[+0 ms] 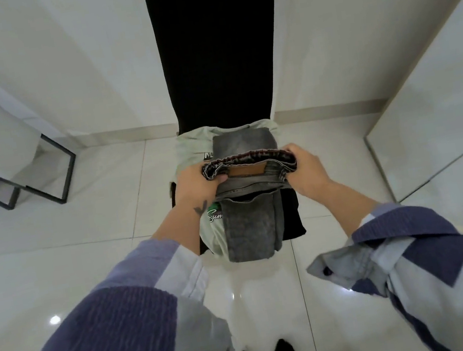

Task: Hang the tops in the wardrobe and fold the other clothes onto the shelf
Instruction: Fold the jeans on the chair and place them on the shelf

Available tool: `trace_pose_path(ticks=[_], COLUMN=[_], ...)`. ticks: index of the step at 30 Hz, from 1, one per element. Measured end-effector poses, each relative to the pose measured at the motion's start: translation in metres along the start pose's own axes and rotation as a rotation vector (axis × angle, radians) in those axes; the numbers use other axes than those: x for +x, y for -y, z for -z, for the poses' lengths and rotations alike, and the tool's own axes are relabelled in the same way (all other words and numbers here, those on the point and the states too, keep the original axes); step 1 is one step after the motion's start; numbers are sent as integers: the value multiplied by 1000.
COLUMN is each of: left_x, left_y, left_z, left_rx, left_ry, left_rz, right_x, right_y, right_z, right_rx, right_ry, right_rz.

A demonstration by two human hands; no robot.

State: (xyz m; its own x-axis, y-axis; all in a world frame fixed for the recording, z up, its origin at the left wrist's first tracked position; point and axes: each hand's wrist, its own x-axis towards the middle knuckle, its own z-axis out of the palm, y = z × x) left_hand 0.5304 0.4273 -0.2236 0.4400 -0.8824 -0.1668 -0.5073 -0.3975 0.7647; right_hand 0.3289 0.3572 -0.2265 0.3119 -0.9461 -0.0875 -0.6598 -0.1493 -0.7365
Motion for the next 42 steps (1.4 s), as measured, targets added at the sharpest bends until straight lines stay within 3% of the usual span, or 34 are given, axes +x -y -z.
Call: trace_pose_path(ticks=[8,13,20,27,32,34,39,42], left_x=[-26,-34,7,53,57,60,84,114], left_y=[60,99,128,164,168,167,146,132], left_z=[-33,-61,-118,-166,-176,-174,-169,-169], left_rx=[170,193,520,847,912,921,947,971], left_ry=[196,442,462,625,604,548,374,248], left_rz=[-21,-25,-169,-75,-82,-118,-184,-253], right_x=[-44,-71,-77,-68,-39,-17,52,93], right_y=[-57,-90,-137,-169,-159,-149,-136,-137], right_z=[-51,-82,-133,-150,-137,-131,-130,-138], right_rx=[-101,-153,-255,-466,-860,-915,-805,-761], right_ry=[6,77,197,504,735,692,369,298], right_rz=[-108,-139,-139,-100,-98,-88,51,106])
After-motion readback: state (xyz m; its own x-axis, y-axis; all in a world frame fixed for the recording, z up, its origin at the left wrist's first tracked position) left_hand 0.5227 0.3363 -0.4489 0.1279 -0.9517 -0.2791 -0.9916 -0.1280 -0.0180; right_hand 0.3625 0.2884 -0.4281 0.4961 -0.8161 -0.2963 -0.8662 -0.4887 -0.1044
